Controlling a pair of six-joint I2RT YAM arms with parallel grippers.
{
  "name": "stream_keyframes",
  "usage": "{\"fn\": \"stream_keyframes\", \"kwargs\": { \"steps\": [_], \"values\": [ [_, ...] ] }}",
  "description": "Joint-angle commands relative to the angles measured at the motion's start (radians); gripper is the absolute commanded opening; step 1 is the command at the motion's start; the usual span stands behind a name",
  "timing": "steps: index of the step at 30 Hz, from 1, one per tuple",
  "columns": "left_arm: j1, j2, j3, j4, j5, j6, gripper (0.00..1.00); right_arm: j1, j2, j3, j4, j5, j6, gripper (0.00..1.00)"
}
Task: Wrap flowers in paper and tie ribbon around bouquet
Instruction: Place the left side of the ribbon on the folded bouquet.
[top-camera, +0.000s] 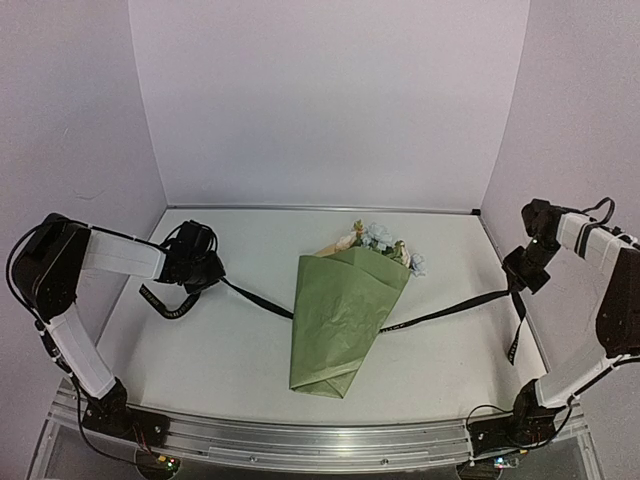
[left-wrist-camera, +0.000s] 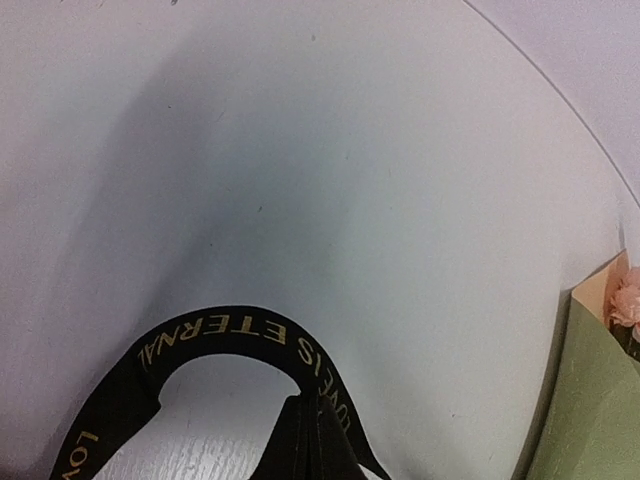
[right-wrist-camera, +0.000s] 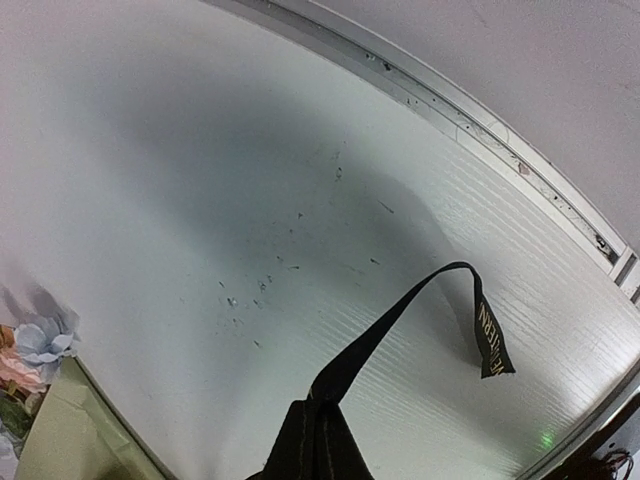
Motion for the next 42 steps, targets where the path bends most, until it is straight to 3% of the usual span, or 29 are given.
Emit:
{"fn": "stream_keyframes", "kwargs": {
  "steps": [1, 6, 9, 14, 17, 20, 23, 28, 30, 33, 35, 42],
  "values": [
    [0.053, 0.041, 0.058, -0.023, 0.041, -0.037, 0.00, -0.006, 0.048, 0.094, -0.033, -0.037, -0.003, 0.00],
    [0.072, 0.036, 0.047, -0.013, 0.058, -0.039, 0.00, -0.006, 0.060, 0.111, -0.037, -0.084, 0.011, 0.00],
    [0.069, -0.012, 0.007, 0.078, 0.102, 0.009, 0.00, -0.005, 0.044, 0.090, -0.037, -0.109, 0.015, 0.00],
    [-0.013, -0.106, -0.009, 0.201, 0.106, 0.144, 0.00, 0.018, -0.001, 0.033, -0.039, -0.162, 0.019, 0.00],
    [-0.161, -0.112, 0.080, 0.263, 0.099, 0.289, 0.00, 0.042, -0.026, -0.005, -0.038, -0.183, 0.013, 0.00],
    [-0.360, -0.002, 0.257, 0.252, 0.152, 0.502, 0.00, 0.057, -0.034, -0.028, -0.038, -0.208, 0.011, 0.00],
    [-0.559, 0.150, 0.455, 0.157, 0.199, 0.699, 0.00, 0.075, -0.030, -0.039, -0.038, -0.224, 0.006, 0.00],
    [-0.749, 0.404, 0.683, -0.073, 0.223, 0.919, 0.00, 0.122, -0.005, -0.016, -0.062, -0.240, -0.021, 0.00],
    [-0.763, 0.454, 0.713, -0.106, 0.235, 0.924, 0.09, 0.150, 0.012, 0.002, -0.077, -0.241, -0.036, 0.00],
    [-0.760, 0.458, 0.702, -0.096, 0.222, 0.892, 0.38, 0.164, 0.032, 0.016, -0.086, -0.243, -0.041, 0.00],
    [-0.751, 0.431, 0.680, -0.070, 0.214, 0.856, 0.51, 0.171, 0.040, 0.022, -0.090, -0.242, -0.043, 0.00],
    [-0.672, 0.266, 0.599, 0.012, 0.267, 0.666, 0.70, 0.187, 0.061, 0.033, -0.089, -0.243, -0.050, 0.00]
  ]
}}
